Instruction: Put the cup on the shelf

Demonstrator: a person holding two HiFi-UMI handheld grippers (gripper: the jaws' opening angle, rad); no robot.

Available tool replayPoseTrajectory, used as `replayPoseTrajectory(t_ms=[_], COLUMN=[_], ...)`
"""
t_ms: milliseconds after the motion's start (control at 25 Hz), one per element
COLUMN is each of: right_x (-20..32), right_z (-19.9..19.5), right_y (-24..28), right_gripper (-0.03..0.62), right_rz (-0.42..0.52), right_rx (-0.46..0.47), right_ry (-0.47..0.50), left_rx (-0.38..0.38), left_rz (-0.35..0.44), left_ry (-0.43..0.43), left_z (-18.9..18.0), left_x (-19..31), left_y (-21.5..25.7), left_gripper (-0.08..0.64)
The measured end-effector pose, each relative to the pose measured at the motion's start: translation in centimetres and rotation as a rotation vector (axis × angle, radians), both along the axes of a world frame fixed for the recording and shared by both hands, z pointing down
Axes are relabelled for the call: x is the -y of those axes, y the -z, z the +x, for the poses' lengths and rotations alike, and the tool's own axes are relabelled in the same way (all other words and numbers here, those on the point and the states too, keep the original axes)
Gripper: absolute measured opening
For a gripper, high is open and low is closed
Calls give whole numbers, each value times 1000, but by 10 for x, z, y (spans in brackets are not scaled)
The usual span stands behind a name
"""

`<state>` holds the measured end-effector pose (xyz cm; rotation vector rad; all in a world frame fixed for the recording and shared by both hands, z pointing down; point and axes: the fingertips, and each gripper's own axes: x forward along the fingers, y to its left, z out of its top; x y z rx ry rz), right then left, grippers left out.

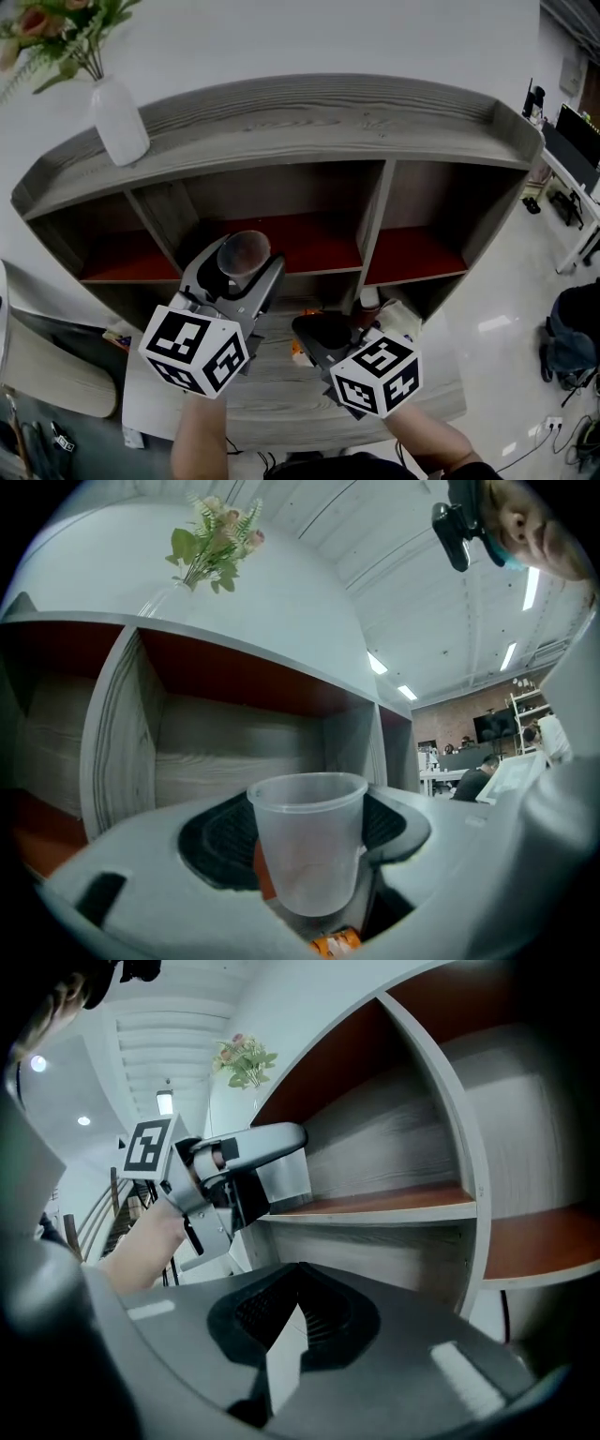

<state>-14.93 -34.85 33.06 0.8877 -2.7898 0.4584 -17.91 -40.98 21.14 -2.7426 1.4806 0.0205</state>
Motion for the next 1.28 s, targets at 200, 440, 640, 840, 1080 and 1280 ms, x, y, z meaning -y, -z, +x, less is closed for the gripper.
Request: replayPoseTrajectory(t_ms=[200, 440, 640, 840, 1080, 1280], right_x=[7, 13, 15, 20, 28, 31], right_z=[-1, -1, 1, 6, 6, 8], right_y=[-8, -14, -23, -31, -35, -37], right_gripper=[0, 0, 0, 0, 0, 0], right_rz=[-19, -36, -50, -68, -79, -85], right_rx=[-13, -13, -28, -34, -26, -22], right_ry=[-15, -37, -43, -57, -58, -59], left_rx=[9, 24, 80, 87, 103, 156], left_rz=[32, 41, 39, 2, -14, -55], left_ry=[29, 41, 43, 18, -54, -65], left_z=[-6, -7, -5, -4, 9, 9], left_x=[22, 43, 61, 76, 80, 86], left_y=[6, 5, 2, -4, -10, -17], left_gripper=[290, 295, 298, 298, 299, 302])
